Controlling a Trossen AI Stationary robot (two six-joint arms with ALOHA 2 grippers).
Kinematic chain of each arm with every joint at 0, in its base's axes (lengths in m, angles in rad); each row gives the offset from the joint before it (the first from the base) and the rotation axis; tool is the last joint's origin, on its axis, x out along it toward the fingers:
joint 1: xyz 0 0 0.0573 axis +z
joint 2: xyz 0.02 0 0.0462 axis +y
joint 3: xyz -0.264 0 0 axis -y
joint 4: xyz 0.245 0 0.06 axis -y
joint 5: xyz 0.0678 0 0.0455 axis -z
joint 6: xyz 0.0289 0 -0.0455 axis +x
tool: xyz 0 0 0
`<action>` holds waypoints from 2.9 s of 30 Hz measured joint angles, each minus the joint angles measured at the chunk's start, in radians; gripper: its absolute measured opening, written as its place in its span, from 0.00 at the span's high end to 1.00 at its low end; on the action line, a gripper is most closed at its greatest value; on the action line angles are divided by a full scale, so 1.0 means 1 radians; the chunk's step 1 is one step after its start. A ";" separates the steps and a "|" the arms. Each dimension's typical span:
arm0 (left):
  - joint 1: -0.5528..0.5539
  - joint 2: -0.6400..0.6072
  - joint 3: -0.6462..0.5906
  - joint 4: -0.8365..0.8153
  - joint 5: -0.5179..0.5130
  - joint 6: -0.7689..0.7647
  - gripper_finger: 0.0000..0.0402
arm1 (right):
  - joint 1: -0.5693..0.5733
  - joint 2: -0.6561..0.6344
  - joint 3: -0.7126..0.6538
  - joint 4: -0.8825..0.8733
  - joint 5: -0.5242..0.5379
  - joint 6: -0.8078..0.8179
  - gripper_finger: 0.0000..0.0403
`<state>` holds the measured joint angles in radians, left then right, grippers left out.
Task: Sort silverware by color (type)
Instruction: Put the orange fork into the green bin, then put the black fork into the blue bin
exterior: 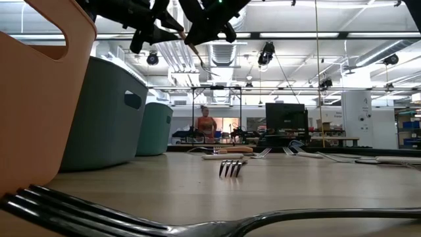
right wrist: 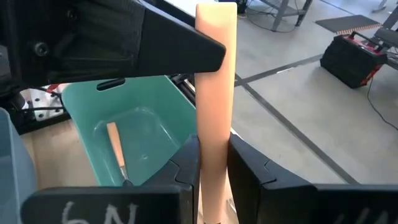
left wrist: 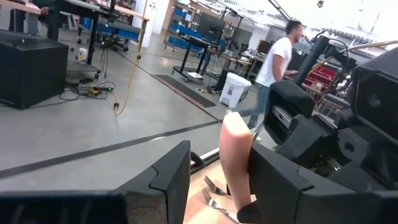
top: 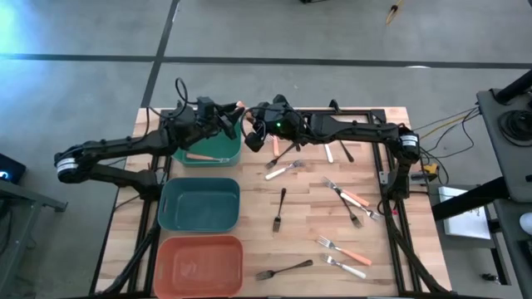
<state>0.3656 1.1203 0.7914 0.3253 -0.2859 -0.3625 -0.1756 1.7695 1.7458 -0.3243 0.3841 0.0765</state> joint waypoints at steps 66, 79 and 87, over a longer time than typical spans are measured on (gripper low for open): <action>0.065 -0.184 -0.011 -1.044 -0.465 0.122 0.88 | -0.314 -0.054 -0.158 -0.824 0.037 0.291 0.61; 0.063 -0.065 0.069 -1.024 -0.391 0.092 0.86 | -0.478 -0.058 -0.517 -0.793 -0.087 0.320 0.64; 0.063 -0.134 0.219 -1.020 -0.272 0.136 0.86 | -0.543 -0.060 -0.648 -0.653 -0.183 0.317 0.64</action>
<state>0.4286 0.9865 1.0100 -0.6950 -0.5580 -0.2268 -0.7189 1.7096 1.0974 -0.9777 0.2014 0.3931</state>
